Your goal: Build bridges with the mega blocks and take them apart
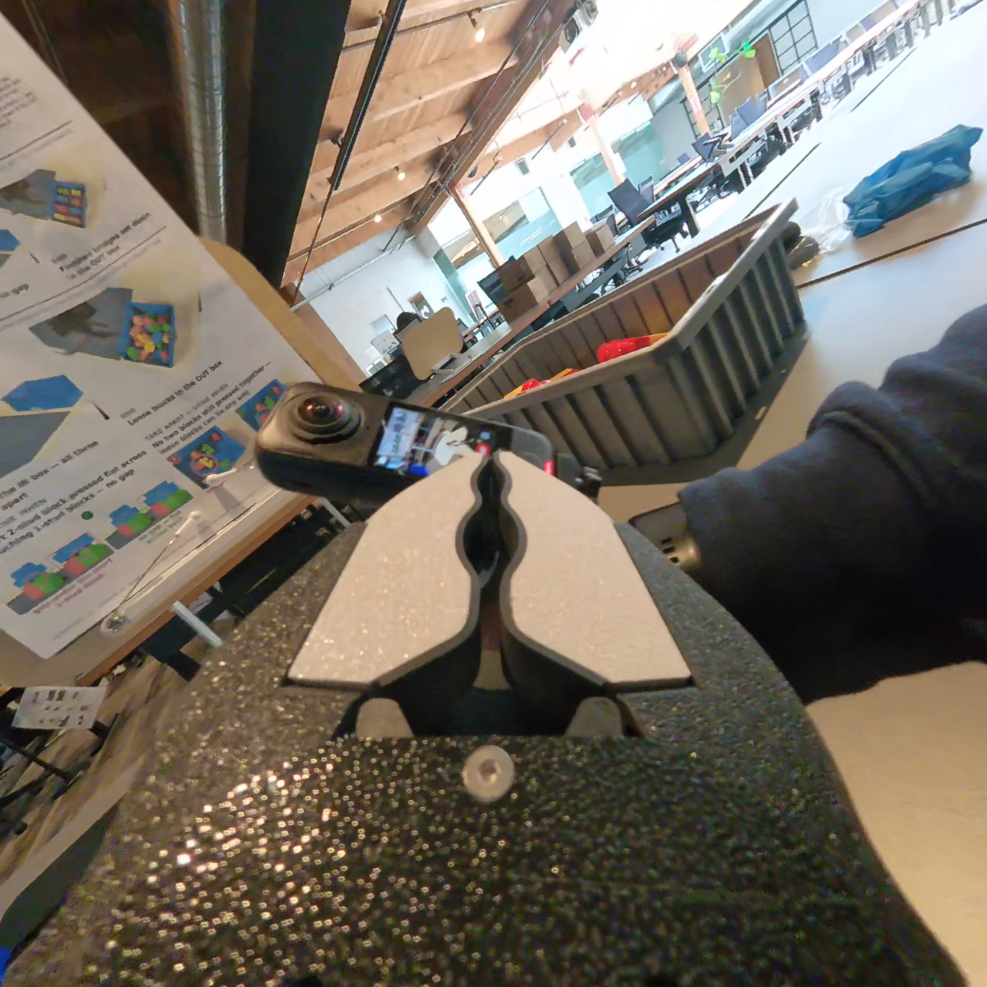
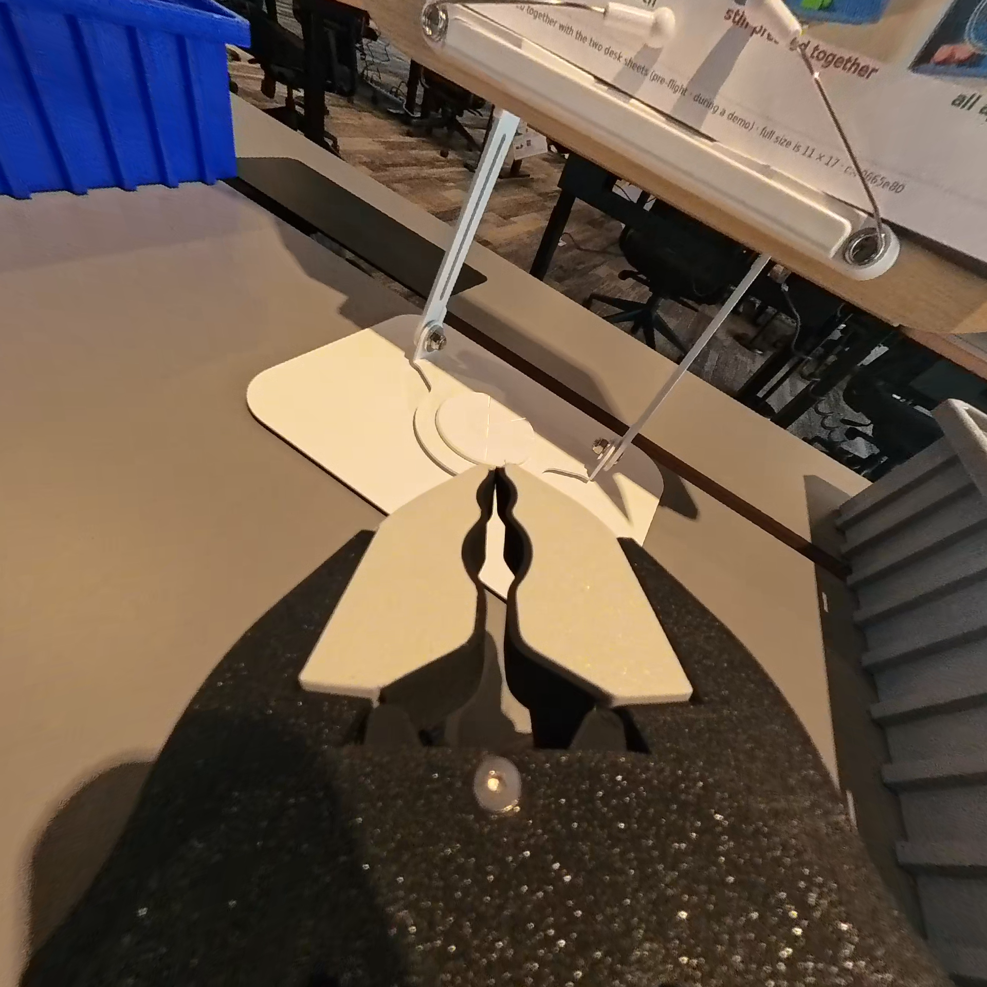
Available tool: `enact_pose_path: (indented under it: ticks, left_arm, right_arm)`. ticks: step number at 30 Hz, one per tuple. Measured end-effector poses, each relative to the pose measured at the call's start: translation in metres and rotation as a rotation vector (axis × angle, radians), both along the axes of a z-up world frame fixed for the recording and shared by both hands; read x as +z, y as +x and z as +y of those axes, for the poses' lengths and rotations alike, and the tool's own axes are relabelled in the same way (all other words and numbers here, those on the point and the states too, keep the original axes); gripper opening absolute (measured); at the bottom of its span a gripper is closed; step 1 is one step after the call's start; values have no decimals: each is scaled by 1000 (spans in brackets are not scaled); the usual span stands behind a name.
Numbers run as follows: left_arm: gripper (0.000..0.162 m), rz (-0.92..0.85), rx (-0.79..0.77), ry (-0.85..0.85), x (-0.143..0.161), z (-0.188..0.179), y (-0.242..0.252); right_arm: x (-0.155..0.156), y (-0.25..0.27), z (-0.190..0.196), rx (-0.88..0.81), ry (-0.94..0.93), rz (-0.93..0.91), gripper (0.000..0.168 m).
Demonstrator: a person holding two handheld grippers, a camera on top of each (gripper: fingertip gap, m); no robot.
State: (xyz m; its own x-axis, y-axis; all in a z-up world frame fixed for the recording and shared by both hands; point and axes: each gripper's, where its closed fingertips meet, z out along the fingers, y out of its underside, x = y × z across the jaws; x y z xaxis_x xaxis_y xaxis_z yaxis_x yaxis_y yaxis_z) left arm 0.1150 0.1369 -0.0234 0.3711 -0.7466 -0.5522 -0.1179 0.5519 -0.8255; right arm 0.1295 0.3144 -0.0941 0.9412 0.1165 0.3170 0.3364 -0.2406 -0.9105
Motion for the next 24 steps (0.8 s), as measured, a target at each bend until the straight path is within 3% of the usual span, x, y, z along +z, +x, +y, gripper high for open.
enact_pose_path:
  ticks: [8,12,24]
  left_arm:
    - [0,-139,134,-268,6,78,-40]
    - [8,-163,182,-340,2,109,-58]
    - [11,-111,206,-339,-10,116,-56]
  right_arm:
    - [2,2,-1,4,10,27,0]
    - [3,2,-2,7,16,30,0]
    - [4,9,-6,-2,19,43,1]
